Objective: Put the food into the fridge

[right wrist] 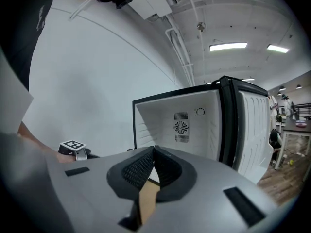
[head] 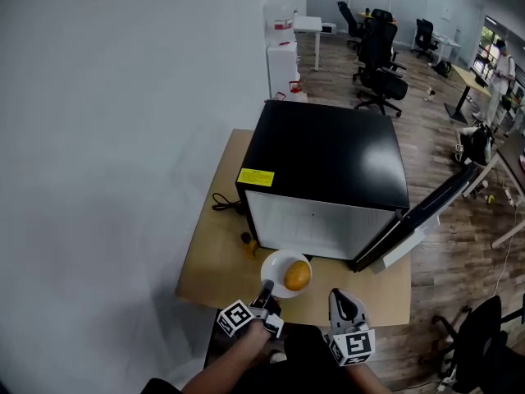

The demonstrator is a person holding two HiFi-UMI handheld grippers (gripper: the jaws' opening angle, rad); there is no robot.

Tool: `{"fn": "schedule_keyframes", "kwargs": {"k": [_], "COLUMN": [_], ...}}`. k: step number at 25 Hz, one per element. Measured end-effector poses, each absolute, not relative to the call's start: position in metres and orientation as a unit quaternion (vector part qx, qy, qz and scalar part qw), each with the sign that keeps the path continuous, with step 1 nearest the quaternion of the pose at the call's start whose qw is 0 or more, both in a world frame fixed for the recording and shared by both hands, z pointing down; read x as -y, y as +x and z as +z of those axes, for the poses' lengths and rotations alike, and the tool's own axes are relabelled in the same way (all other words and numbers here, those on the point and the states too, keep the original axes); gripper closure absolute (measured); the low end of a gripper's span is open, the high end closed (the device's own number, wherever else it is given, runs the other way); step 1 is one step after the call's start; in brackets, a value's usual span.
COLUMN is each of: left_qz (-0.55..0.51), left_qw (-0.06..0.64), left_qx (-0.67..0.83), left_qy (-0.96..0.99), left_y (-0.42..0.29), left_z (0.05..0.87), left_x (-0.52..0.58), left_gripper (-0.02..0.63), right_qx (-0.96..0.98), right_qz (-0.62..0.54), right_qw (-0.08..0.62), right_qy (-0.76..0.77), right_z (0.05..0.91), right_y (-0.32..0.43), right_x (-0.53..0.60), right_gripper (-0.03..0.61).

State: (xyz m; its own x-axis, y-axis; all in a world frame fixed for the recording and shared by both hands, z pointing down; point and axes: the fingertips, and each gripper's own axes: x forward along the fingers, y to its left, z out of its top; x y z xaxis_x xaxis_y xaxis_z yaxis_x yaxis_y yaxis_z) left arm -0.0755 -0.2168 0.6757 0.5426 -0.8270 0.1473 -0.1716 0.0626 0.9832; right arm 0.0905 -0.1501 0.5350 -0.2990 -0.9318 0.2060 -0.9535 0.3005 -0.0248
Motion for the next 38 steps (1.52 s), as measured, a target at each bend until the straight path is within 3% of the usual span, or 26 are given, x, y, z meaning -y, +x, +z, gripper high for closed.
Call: {"fn": "schedule_keyframes", "kwargs": {"k": [12,38], "left_qz": [-0.294,-0.303], "left_qw": [0.599,0.591], "left_qx": [0.425,0.482], "left_qy": [0.612,0.571], "left_y": [-0.038,-0.038], "left_z": [0.724,0.791], "left_x": [0.336,0.417], "left_gripper": [0.592,0.592], "right_qx": [0.819,0.828], "right_qz": [0.082,0.107], "right_qw": [0.085,0.113], "right_qy": [0.561,0.538], "right_z": [0.556,0.599], "right_y": [0.128,0.124], "right_x": [0.271,0.31], "right_gripper": [0.518,0.518]}}
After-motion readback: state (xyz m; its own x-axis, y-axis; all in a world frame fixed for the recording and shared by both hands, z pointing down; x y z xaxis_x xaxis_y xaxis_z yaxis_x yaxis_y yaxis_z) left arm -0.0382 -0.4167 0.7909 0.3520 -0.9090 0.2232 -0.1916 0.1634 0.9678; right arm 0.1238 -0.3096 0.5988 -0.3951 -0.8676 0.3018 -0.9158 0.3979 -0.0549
